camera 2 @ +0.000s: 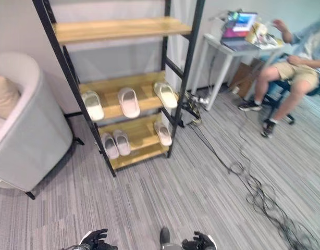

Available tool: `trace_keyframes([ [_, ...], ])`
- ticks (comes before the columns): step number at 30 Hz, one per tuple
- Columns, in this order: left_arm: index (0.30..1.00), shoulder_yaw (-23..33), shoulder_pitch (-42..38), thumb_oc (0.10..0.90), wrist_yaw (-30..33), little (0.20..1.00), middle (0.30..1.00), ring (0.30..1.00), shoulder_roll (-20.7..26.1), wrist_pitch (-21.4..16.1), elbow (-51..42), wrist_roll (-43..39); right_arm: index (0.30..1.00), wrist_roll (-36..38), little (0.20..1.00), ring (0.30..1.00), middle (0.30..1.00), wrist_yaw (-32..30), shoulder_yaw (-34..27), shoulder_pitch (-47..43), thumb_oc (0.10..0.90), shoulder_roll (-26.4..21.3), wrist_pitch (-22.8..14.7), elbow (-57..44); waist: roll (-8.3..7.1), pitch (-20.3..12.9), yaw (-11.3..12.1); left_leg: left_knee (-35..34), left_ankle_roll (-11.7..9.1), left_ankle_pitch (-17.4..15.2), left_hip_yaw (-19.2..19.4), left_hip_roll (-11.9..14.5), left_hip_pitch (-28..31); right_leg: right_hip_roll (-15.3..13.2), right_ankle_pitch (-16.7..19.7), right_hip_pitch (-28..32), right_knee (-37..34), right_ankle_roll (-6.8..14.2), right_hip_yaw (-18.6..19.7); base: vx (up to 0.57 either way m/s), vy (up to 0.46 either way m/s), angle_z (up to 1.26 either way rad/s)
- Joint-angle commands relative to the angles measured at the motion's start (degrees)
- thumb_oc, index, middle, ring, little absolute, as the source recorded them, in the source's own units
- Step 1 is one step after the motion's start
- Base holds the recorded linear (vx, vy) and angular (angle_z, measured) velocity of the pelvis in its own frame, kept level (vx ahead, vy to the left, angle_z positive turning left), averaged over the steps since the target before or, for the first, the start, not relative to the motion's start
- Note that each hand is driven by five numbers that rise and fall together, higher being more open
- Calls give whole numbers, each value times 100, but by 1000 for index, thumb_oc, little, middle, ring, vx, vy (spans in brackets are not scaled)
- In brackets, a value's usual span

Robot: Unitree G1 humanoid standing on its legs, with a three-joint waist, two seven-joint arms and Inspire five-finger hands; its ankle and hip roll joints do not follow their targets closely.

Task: Arrange the slippers neatly on the shoe rack.

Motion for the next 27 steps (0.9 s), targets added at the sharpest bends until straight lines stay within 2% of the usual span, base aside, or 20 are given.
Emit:
trace_keyframes([
  [1, 900, -4, -203, 800, -19, 900, 900, 900, -50, -146, -64, 167, 900, -68, 900, 900, 900, 44, 304, 117, 800, 144, -15, 78, -145, 148, -11, 906, -205, 349, -429, -166, -346, -34, -984, 96, 535, 350, 102, 192, -199, 6],
  [2, 900, -13, -228, 800, -12, 900, 900, 900, -50, -143, -84, 132, 900, -16, 900, 900, 900, 26, 312, 95, 800, 134, -32, 37, -157, 168, 5, 1163, -273, 560, -393, -104, -480, -9, -1026, 182, 504, 289, 100, 82, -93, 12],
  [4, 900, -26, -265, 800, -14, 900, 900, 900, -55, -135, -97, 109, 900, 11, 900, 900, 900, -7, 319, 66, 800, 107, -48, 7, -190, 200, 27, 1408, -270, 647, -394, -82, -613, 26, -1069, 274, 453, 229, 133, 129, -120, 10],
  [5, 900, -42, -300, 800, 8, 900, 900, 900, -46, -133, -111, 78, 900, 71, 900, 900, 900, -53, 335, 7, 800, 83, -84, -48, -247, 228, 40, 1764, -299, 822, -316, 1, -787, 87, -1140, 445, 359, 145, 139, 237, -175, 3],
  [6, 900, -66, -304, 800, 12, 900, 900, 900, -48, -129, -124, 75, 900, 95, 900, 900, 900, -70, 337, -5, 800, 76, -74, -74, -270, 249, 43, 1841, -283, 864, -178, 69, -895, 74, -1177, 531, 316, 129, 130, 250, -159, 12],
  [9, 900, -114, -319, 800, 0, 900, 900, 900, -63, -129, -137, 82, 900, 131, 900, 900, 900, -82, 354, 4, 800, 47, -91, -96, -404, 297, 107, 1599, -151, 550, 189, -51, -1348, 19, -1296, 781, 162, 130, 89, 196, -78, 25],
  [10, 900, -115, -316, 800, 0, 900, 900, 900, -62, -130, -136, 82, 900, 131, 900, 900, 900, -82, 355, 7, 800, 48, -92, -96, -403, 304, 109, 1629, -144, 517, 190, -52, -1343, 19, -1310, 802, 156, 136, 89, 266, -45, 39],
  [11, 900, -121, -309, 800, -14, 900, 900, 900, -62, -129, -111, 123, 900, 147, 900, 900, 900, -76, 341, 8, 800, 40, -93, -126, -436, 312, 155, 1262, -87, 431, 469, -199, -1692, 34, -1412, 943, 99, 150, 82, 258, -21, 37],
  [14, 900, -107, -274, 800, 1, 900, 900, 900, -29, -150, -127, 142, 900, 172, 900, 900, 900, -146, 318, -2, 800, 53, -139, -197, -365, 369, 270, 770, -76, 912, 708, -339, -2162, 214, -1599, 1212, 65, 176, 266, 290, -3, 36],
  [16, 900, -102, -234, 800, 16, 900, 900, 900, -12, -162, -165, 84, 900, 180, 900, 900, 900, -156, 318, -3, 800, 70, -142, -212, -339, 406, 374, 765, -92, 1120, 724, -432, -2427, 301, -1703, 1354, 158, 148, 436, 225, 31, -10],
  [17, 900, -104, -232, 800, 16, 900, 900, 900, -9, -162, -166, 84, 900, 180, 900, 900, 900, -156, 318, -1, 800, 72, -141, -212, -349, 409, 380, 777, -90, 1108, 733, -439, -2424, 292, -1717, 1357, 167, 150, 442, 293, 94, -40],
  [18, 900, -10, -134, 800, -4, 900, 900, 900, -7, -144, -121, 51, 900, 93, 900, 900, 900, -128, 330, 38, 800, 112, -127, -206, -316, 320, 432, 618, 28, 1043, 631, -502, -2265, 353, -1861, 1459, 320, 144, 540, 289, 120, -61],
  [20, 900, 24, -111, 800, -14, 900, 900, 900, -8, -146, -78, 43, 900, -21, 900, 900, 900, -96, 332, 67, 800, 144, -105, -172, -358, 252, 494, 704, 123, 950, 568, -625, -2209, 245, -1921, 1508, 646, 267, 548, 303, 142, -105],
  [22, 900, 47, -143, 800, 3, 900, 900, 900, 11, -139, -85, 5, 900, -123, 900, 900, 900, -85, 344, 24, 800, 169, -86, -157, -369, 250, 510, 753, 253, 787, 617, -638, -2066, 83, -1706, 1268, 1338, 488, 493, 198, 109, -78],
  [23, 900, 57, -191, 800, 3, 900, 900, 900, 47, -131, -130, -24, 900, -187, 900, 900, 900, -72, 352, -36, 800, 190, -76, -164, -349, 271, 478, 796, 383, 622, 676, -656, -1863, -131, -1289, 888, 2022, 740, 342, 209, 83, -43],
  [25, 900, 51, -192, 800, -5, 900, 900, 900, 88, -128, -141, 0, 900, -220, 900, 900, 900, -68, 350, -26, 800, 226, -79, -194, -297, 276, 439, 785, 454, 475, 642, -647, -1623, -298, -1088, 615, 2459, 815, 185, 222, 52, -10],
  [27, 900, 65, -188, 800, 1, 900, 900, 900, 106, -125, -152, 1, 900, -246, 900, 900, 900, -83, 353, -14, 800, 234, -74, -205, -267, 268, 414, 746, 470, 410, 601, -642, -1486, -400, -1076, 512, 2444, 791, 64, 169, -3, 25],
])
